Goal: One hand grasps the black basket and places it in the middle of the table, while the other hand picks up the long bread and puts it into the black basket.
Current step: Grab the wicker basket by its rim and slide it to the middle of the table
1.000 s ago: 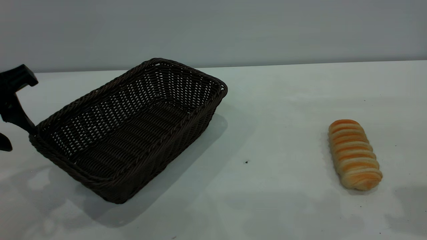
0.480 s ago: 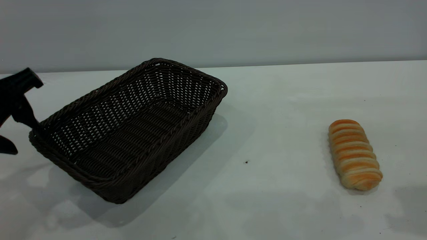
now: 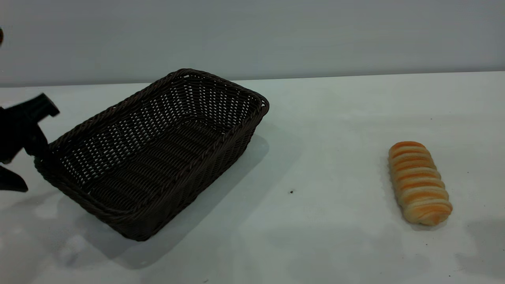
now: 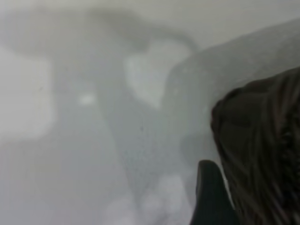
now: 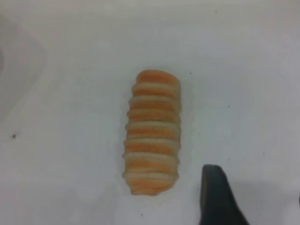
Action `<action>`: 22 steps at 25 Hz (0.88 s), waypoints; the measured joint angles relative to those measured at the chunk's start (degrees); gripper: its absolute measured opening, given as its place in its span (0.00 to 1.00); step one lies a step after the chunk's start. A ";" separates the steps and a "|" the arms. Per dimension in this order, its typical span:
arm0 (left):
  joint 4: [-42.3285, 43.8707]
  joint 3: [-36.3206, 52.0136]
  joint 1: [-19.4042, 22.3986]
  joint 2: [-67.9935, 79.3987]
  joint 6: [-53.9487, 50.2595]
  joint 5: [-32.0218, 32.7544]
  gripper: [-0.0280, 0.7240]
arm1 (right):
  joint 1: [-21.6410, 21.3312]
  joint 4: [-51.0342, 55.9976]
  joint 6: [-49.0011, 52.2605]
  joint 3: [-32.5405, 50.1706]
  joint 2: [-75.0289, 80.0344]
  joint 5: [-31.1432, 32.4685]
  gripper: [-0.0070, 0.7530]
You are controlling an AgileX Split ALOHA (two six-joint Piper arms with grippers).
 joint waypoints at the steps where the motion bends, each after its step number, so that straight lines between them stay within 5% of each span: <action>1: 0.00 0.00 0.00 0.50 0.00 -0.65 0.72 | 0.00 0.00 0.00 0.00 0.00 -0.07 0.54; 8: 0.00 -0.07 0.00 4.62 -0.20 -6.13 0.70 | 0.00 0.05 0.00 0.00 0.00 -0.14 0.54; 10: 0.00 -0.07 0.00 5.34 -0.27 -7.73 0.62 | 0.00 0.05 0.00 0.00 0.00 -0.14 0.54; 14: 0.00 -0.09 0.00 5.48 -0.52 -10.16 0.30 | 0.00 0.05 0.00 0.00 0.00 -0.25 0.54; 22: 7.75 -1.89 0.04 5.53 -4.16 -9.54 0.29 | 0.00 0.05 0.00 0.00 0.00 -0.27 0.54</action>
